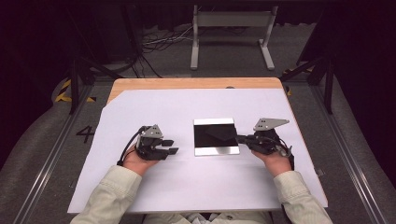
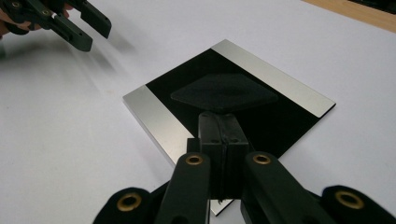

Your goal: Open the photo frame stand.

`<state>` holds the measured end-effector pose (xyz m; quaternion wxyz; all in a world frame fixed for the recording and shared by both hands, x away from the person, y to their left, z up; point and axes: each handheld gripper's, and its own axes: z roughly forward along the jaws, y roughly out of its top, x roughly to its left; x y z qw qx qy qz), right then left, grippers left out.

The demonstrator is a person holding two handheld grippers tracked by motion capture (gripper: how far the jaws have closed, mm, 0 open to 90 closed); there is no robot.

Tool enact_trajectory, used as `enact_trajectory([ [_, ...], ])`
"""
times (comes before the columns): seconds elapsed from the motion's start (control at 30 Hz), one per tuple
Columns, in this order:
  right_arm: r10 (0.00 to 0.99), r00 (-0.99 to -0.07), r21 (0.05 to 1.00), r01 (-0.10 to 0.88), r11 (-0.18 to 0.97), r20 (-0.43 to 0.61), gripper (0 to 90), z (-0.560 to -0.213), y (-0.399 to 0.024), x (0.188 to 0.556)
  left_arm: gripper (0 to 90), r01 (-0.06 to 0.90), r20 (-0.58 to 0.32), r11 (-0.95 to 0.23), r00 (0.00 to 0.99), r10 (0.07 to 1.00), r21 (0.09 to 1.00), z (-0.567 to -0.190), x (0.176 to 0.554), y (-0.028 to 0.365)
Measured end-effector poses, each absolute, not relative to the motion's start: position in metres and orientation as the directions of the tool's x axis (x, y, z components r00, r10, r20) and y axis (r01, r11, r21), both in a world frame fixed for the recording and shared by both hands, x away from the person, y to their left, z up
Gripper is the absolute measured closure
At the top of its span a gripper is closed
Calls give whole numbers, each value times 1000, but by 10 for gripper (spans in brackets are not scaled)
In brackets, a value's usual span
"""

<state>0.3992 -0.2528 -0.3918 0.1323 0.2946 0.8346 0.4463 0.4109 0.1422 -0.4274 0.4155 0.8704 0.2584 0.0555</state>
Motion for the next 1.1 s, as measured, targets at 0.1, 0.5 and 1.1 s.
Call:
enact_trajectory([
  [0.1,613,-790,833,362,417,37,900,-391,-252,399,588,403,-119,-522,861,495,752,-428,411,142],
  [0.5,610,-792,836,335,434,1,900,-389,-248,397,587,408,-124,-526,861,493,746,-429,412,142],
  [1.1,595,-803,809,339,481,-17,900,-384,-247,393,585,416,-131,-521,857,498,745,-429,412,143],
])
